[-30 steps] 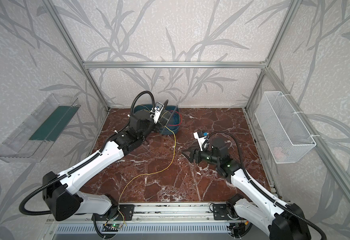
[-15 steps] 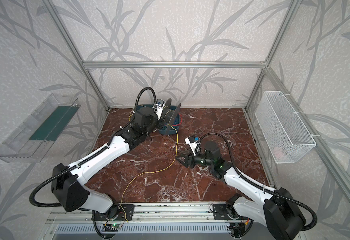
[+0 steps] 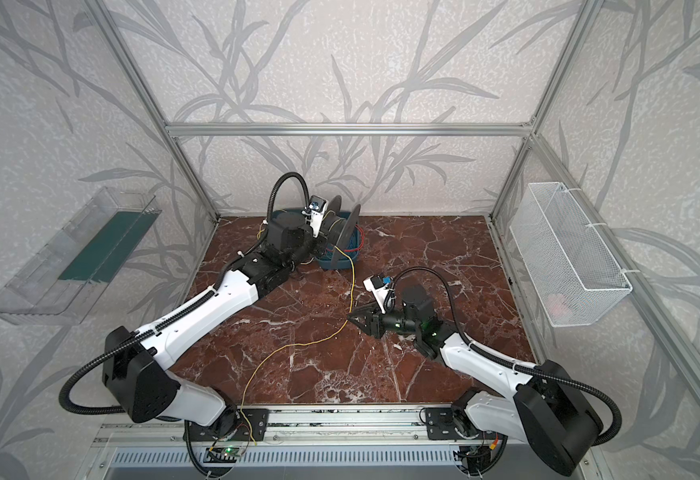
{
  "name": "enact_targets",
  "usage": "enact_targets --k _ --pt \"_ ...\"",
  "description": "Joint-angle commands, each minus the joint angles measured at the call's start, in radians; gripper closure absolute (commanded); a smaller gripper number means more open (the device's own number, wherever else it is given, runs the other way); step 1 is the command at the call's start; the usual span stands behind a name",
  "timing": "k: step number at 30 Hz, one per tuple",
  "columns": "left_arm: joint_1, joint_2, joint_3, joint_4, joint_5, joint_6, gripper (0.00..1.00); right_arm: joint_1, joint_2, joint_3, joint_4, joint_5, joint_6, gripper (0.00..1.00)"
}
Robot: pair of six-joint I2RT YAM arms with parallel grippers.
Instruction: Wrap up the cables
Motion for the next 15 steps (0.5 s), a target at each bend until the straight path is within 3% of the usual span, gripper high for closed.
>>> enact_targets --k 1,9,15 --pt "0.009 -0.019 0.061 0.107 0.010 -0.029 1.00 0.036 0.014 -0.003 0.088 0.015 0.011 0.66" --pt "0.012 -0.021 0.064 0.114 0.010 -0.038 1.00 0.046 0.043 -0.011 0.115 0.062 0.031 0.92" --pt "0.025 -0.032 0.064 0.116 0.008 -0.041 1.00 0.045 -0.017 -0.008 0.037 0.072 0.014 0.98"
